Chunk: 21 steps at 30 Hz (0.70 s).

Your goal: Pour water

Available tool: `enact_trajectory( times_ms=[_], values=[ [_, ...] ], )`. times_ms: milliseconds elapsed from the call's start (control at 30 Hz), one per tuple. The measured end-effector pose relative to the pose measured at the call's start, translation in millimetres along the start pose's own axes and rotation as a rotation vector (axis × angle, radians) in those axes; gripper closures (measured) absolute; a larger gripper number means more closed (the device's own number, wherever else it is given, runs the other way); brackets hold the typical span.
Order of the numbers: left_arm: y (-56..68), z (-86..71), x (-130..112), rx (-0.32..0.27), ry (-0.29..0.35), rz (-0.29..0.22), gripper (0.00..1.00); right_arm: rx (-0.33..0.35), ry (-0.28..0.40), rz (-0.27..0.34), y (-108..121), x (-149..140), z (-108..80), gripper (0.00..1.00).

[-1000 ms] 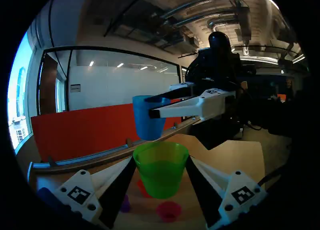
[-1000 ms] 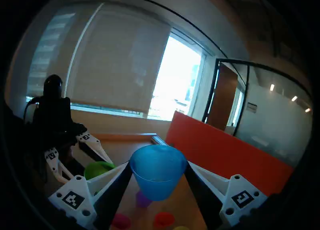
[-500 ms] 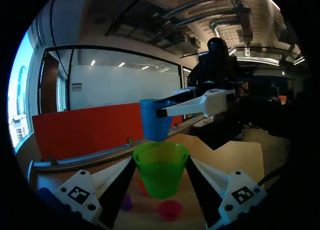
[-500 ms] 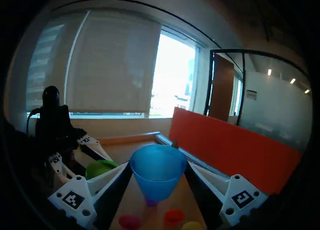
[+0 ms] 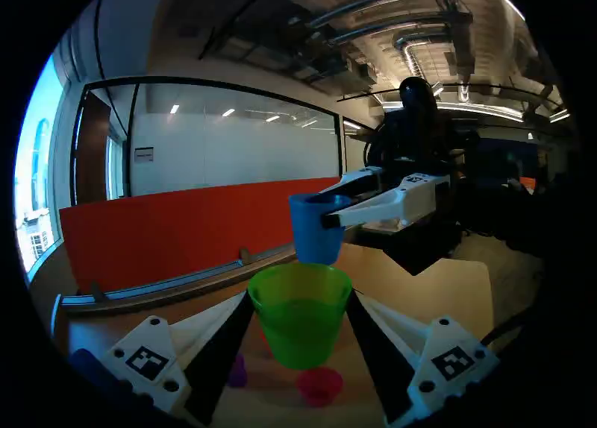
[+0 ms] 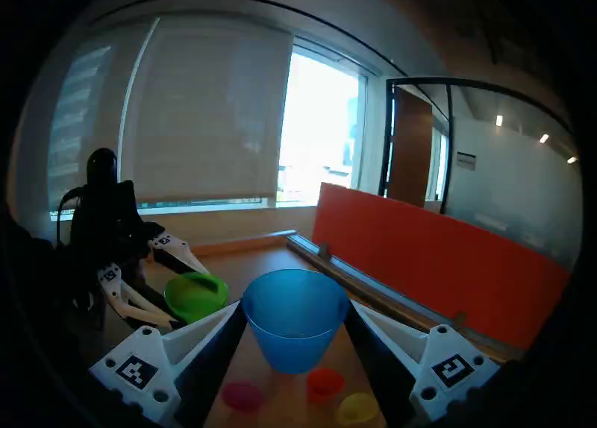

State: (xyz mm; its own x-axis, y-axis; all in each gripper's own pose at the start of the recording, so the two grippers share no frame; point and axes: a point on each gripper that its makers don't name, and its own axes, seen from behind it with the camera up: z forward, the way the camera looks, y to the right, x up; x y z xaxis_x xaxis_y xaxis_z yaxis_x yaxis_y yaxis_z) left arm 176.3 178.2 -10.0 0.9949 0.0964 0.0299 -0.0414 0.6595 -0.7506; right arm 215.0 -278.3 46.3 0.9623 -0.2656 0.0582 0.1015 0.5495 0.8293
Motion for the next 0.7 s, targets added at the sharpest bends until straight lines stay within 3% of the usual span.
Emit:
enact_trajectory(
  times_ms=[500, 700],
  values=[
    [-9.9, -0.1, -35, 0.016, -0.069, -0.004, 0.13, -0.001, -0.056, 0.010, 4, -53, -11.7, 0.08],
    [-8.0, -2.7, -51, 0.017, -0.103, -0.002, 0.14, 0.016, -0.087, 0.007, -3, -74, -12.9, 0.07]
  ],
)
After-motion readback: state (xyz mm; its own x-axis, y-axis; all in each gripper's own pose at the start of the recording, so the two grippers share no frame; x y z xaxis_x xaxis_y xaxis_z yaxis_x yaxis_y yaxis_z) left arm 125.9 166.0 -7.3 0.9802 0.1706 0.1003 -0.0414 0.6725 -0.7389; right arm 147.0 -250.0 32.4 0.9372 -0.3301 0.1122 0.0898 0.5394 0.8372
